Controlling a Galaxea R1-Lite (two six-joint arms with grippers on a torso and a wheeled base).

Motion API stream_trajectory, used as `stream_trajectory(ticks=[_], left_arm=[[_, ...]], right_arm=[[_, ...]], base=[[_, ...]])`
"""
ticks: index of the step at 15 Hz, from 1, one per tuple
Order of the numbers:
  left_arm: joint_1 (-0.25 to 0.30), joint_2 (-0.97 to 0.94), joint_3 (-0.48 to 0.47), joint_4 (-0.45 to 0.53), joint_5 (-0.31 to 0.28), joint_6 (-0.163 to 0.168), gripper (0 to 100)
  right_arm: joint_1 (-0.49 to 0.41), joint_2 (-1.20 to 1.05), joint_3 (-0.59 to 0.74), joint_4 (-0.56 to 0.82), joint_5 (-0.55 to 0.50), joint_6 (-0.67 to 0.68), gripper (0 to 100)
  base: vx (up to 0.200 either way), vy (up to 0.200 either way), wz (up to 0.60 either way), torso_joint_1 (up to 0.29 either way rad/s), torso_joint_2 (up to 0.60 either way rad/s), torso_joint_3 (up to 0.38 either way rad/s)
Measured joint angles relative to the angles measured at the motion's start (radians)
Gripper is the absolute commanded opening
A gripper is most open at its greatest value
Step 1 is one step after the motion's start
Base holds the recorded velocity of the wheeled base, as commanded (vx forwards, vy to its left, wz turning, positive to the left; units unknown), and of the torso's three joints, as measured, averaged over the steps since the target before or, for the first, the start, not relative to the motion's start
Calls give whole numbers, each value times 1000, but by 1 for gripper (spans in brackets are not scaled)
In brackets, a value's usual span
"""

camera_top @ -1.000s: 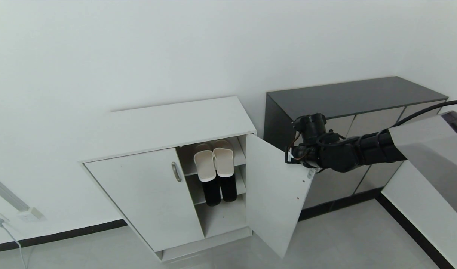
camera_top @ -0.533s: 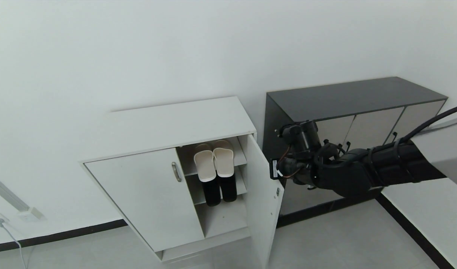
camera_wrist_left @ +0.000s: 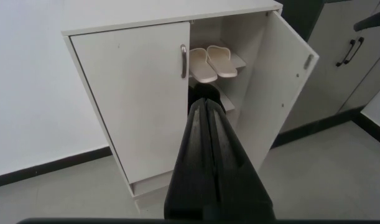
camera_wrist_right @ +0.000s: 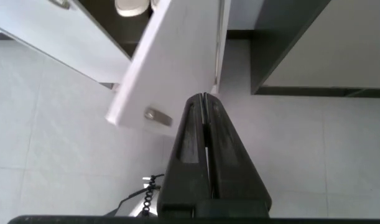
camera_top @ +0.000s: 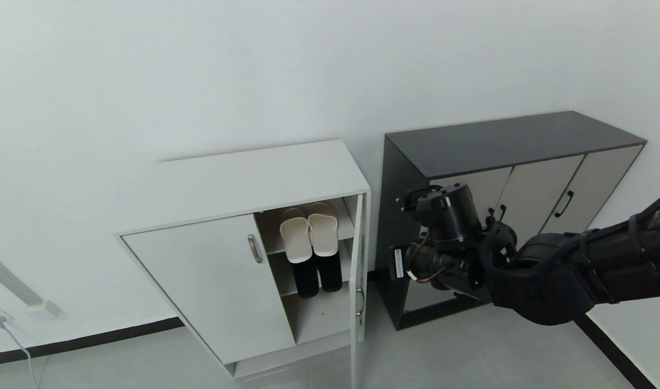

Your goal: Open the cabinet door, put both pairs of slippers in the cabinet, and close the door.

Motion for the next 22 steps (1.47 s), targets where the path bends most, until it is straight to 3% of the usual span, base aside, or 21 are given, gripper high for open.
stream_trajectory(ticks=[6, 14, 18, 22], left_arm=[[0, 0, -1, 0, 0, 0, 0], [0, 0, 0, 0, 0, 1, 0], [0, 0, 0, 0, -1, 1, 0], [0, 0, 0, 0, -2, 3, 0]], right_arm=[[14, -16, 58, -84, 10, -33, 0], [0, -39, 120, -129, 68, -69, 0], [-4, -114, 269, -140, 90, -98, 0], [-11, -161, 434, -266, 92, -100, 0]], base=[[0, 0, 500, -1, 4, 1], [0, 0, 0, 0, 0, 0], [0, 0, 0, 0, 0, 0], [200, 0, 0, -8, -1, 4]])
